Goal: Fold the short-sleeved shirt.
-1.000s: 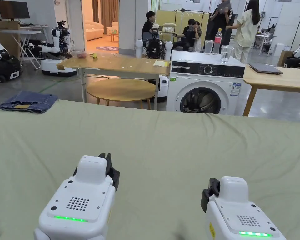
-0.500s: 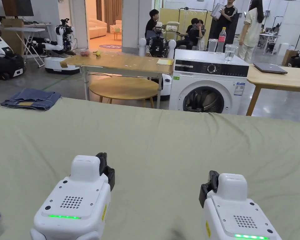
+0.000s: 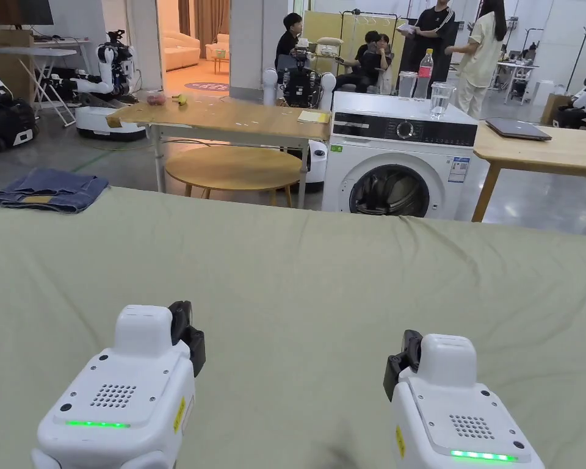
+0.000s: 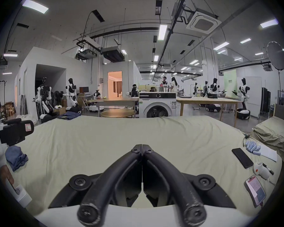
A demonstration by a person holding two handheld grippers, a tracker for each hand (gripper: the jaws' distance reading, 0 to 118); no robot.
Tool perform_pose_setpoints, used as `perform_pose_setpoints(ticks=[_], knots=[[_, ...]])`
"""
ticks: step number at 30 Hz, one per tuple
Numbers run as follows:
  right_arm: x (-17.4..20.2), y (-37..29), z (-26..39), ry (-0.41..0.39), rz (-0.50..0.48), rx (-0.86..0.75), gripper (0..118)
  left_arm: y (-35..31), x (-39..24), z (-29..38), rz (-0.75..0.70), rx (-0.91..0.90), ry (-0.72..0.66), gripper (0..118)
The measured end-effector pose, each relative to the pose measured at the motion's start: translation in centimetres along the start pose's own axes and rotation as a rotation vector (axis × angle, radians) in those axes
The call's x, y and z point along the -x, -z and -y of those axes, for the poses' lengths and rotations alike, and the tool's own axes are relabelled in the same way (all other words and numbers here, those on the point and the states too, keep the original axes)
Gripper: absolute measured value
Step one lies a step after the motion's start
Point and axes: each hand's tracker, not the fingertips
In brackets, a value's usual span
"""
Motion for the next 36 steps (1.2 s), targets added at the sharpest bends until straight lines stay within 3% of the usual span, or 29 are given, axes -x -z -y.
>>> perform_pose_setpoints(ticks=[6, 7, 10, 11, 14, 16, 23, 28, 31, 36], knots=[[0.6, 0.0, 0.1, -0.021, 0.003, 0.009, 2, 0.2, 0.0, -0.2, 0.005, 0.027, 0.000, 3], [0.6, 0.0, 0.1, -0.024, 0.001, 0.009, 14, 0.3, 0.0, -0.3, 0.006, 0.038, -0.002, 17], [0.7, 0.0, 0.1, -0.036, -0.022, 0.012, 48, 0.6, 0.4, -0.4, 0.030, 0.079, -0.031, 39], [0.8, 0.0, 0.1, -0.039, -0.027, 0.016, 55, 0.8, 0.4, -0.3, 0.030, 0.089, -0.037, 49], [0.9, 0.1, 0.0, -0.043, -0.022, 0.022, 72, 0.8, 0.6, -0.3, 0.043, 0.107, -0.062, 65], [0.8, 0.3, 0.0, -0.034, -0.003, 0.024, 87, 0.8, 0.7, -0.3, 0.050, 0.108, -0.075, 67], [0.3, 0.7, -0.2, -0.015, 0.042, 0.042, 88, 0.4, 0.0, -0.8, 0.020, 0.062, -0.069, 67], [-0.6, 1.0, -0.5, 0.011, 0.007, 0.046, 88, -0.1, 0.6, -0.9, -0.001, 0.020, -0.115, 67], [-1.0, 1.1, -0.6, 0.019, -0.010, 0.035, 88, 0.1, 1.0, -0.9, 0.000, 0.005, -0.131, 91], [-1.2, 1.5, -0.7, 0.044, 0.015, 0.034, 88, 0.6, 0.8, -0.9, -0.008, 0.025, -0.024, 95]])
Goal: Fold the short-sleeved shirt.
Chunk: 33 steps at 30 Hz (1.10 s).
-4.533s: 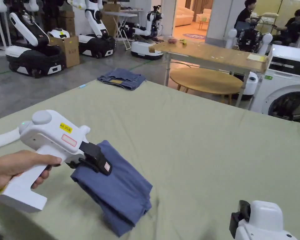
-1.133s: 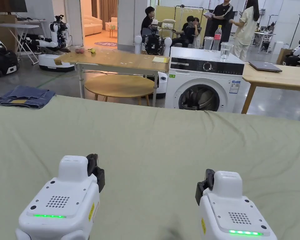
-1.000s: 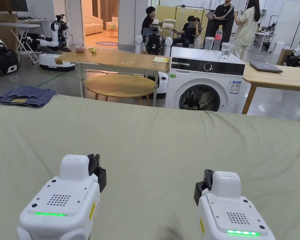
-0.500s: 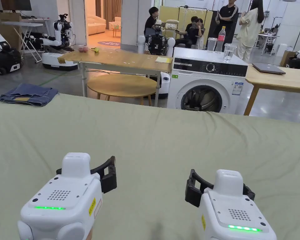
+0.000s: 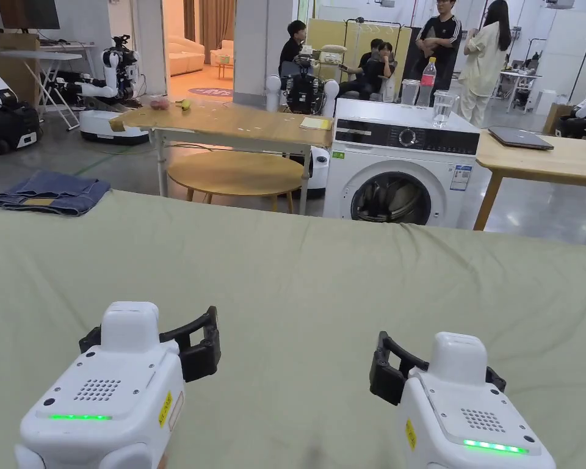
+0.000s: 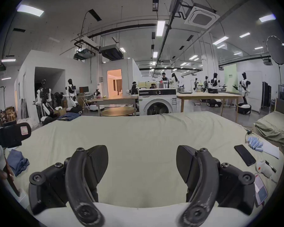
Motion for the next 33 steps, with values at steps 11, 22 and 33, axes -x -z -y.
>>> perform_pose_setpoints(ticks=[11, 22, 33], knots=[[-0.3, 1.2, -0.8, 0.008, 0.042, 0.025, 88, 0.6, 0.7, -0.1, -0.012, 0.014, 0.003, 101], [0.7, 1.8, -0.9, -0.004, 0.117, 0.056, 88, 0.7, 0.8, -0.1, -0.010, -0.001, 0.066, 102], [0.5, 1.7, -0.7, 0.061, 0.045, 0.110, 88, 0.5, 1.4, -0.1, -0.004, -0.013, 0.053, 102]])
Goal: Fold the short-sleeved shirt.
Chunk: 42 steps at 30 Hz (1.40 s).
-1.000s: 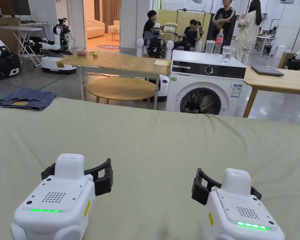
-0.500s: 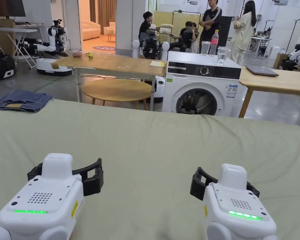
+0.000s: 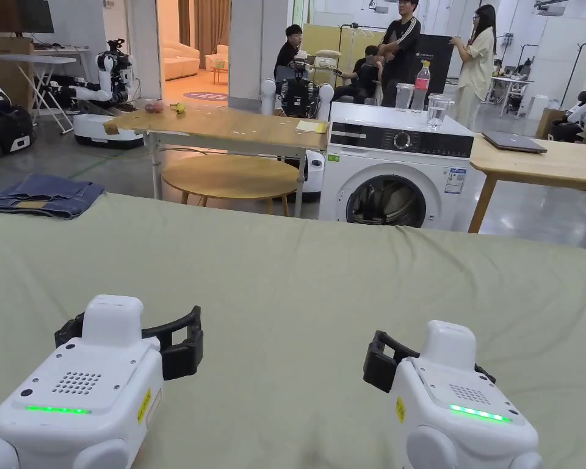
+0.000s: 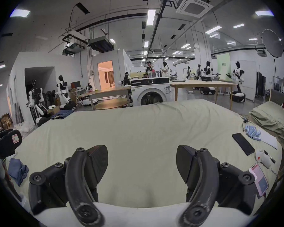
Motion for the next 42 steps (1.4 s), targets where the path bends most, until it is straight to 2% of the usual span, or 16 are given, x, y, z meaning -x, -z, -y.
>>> perform_pose_setpoints(ticks=[6, 15, 24, 39, 42], knots=[[0.5, -0.4, -0.3, 0.012, -0.016, -0.015, 88, 0.0, 0.2, -0.2, 0.005, -0.010, -0.003, 102], [1.4, -0.3, -0.2, -0.026, -0.011, -0.044, 88, -0.2, 0.3, -0.2, -0.009, -0.013, 0.022, 102], [1.3, -0.1, -0.1, -0.028, -0.031, -0.033, 88, 0.0, 0.8, -0.2, -0.002, -0.012, 0.015, 102], [1.1, -0.2, 0.3, -0.083, 0.012, -0.069, 88, 0.2, 0.2, 0.0, 0.010, 0.000, 0.023, 102], [0.9, -0.1, -0.2, -0.091, 0.001, -0.016, 88, 0.4, 0.2, 0.2, 0.012, 0.005, 0.017, 102]])
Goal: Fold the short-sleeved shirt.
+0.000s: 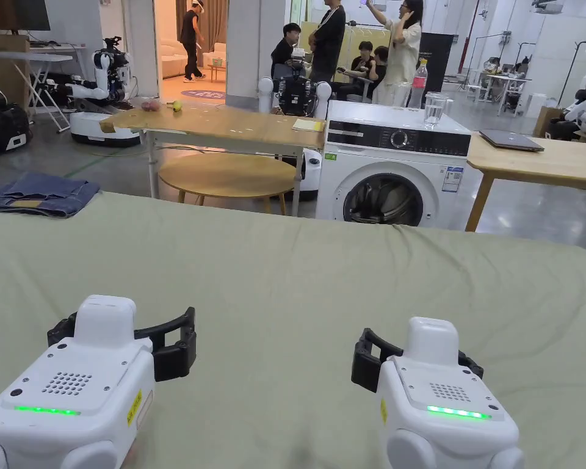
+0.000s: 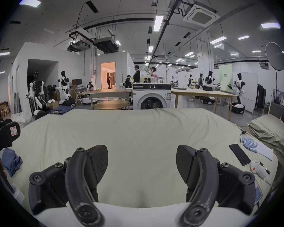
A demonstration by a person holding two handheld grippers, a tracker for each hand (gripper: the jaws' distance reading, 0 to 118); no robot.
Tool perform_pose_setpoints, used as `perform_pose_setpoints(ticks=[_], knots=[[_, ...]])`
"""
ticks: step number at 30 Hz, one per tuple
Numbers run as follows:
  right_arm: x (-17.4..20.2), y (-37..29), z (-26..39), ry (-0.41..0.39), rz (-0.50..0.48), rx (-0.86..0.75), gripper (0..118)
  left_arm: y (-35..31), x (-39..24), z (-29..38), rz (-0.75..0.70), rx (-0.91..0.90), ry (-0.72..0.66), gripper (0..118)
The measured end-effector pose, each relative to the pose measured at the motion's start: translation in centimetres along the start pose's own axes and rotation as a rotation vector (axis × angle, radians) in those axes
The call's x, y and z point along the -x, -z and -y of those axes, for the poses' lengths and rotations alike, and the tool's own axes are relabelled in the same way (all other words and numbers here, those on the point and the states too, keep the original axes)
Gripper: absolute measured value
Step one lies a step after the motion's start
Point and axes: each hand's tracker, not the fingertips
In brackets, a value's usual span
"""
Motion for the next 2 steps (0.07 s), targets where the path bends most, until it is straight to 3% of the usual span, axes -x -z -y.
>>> perform_pose_setpoints(ticks=[2], knots=[[-0.47, 0.15, -0.19, 0.035, -0.041, 0.011, 88, 0.08, -0.06, 0.06, -0.001, 0.001, -0.004, 102]])
